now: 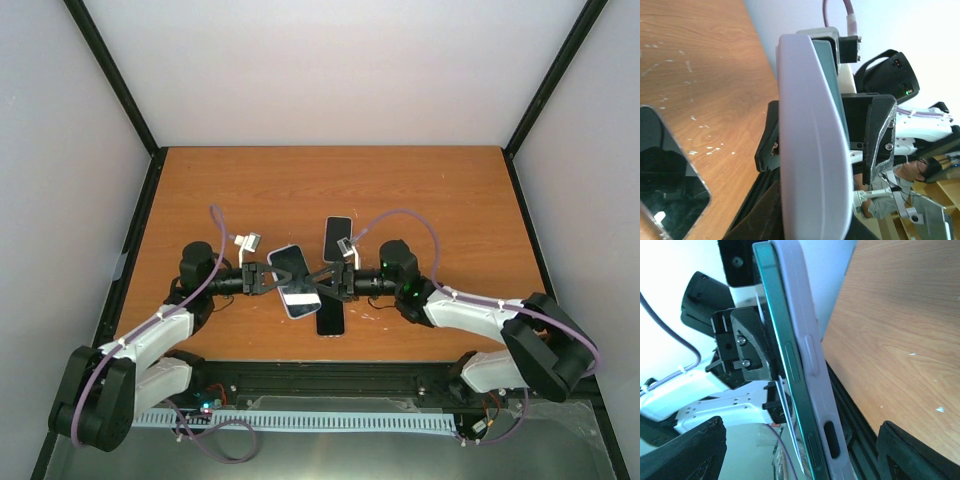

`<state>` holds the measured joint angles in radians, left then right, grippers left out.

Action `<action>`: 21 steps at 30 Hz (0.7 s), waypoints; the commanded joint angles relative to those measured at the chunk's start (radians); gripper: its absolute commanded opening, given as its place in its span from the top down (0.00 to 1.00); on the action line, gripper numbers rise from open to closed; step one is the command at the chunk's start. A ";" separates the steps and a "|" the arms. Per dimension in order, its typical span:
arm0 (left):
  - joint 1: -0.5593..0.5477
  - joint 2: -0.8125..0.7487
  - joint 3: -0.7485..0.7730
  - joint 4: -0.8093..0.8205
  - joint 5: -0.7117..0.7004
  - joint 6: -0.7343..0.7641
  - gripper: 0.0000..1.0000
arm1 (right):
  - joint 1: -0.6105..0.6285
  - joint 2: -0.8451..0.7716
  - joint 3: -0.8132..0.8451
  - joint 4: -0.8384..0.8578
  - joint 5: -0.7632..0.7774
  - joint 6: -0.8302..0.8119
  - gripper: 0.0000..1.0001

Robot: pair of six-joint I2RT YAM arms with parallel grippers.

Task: Put the phone into the phone case

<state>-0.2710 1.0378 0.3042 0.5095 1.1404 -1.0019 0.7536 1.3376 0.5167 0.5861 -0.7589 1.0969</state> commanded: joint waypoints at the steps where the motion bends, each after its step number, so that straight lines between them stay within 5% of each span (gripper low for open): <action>1: -0.036 -0.020 0.073 0.156 0.068 -0.043 0.84 | 0.018 -0.023 -0.013 0.125 -0.062 0.063 0.21; 10: -0.043 -0.034 0.082 0.126 0.059 -0.039 0.83 | 0.022 -0.016 -0.081 0.448 -0.094 0.225 0.63; 16: -0.043 -0.032 0.072 0.095 0.024 -0.033 0.71 | 0.024 -0.059 -0.079 0.360 -0.064 0.176 0.92; 21: -0.044 -0.046 0.082 0.056 -0.004 -0.029 0.61 | 0.027 -0.112 -0.066 0.239 -0.028 0.121 0.97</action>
<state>-0.3099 1.0153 0.3439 0.5777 1.1648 -1.0496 0.7719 1.2861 0.4297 0.8536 -0.8154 1.2732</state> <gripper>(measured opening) 0.375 0.102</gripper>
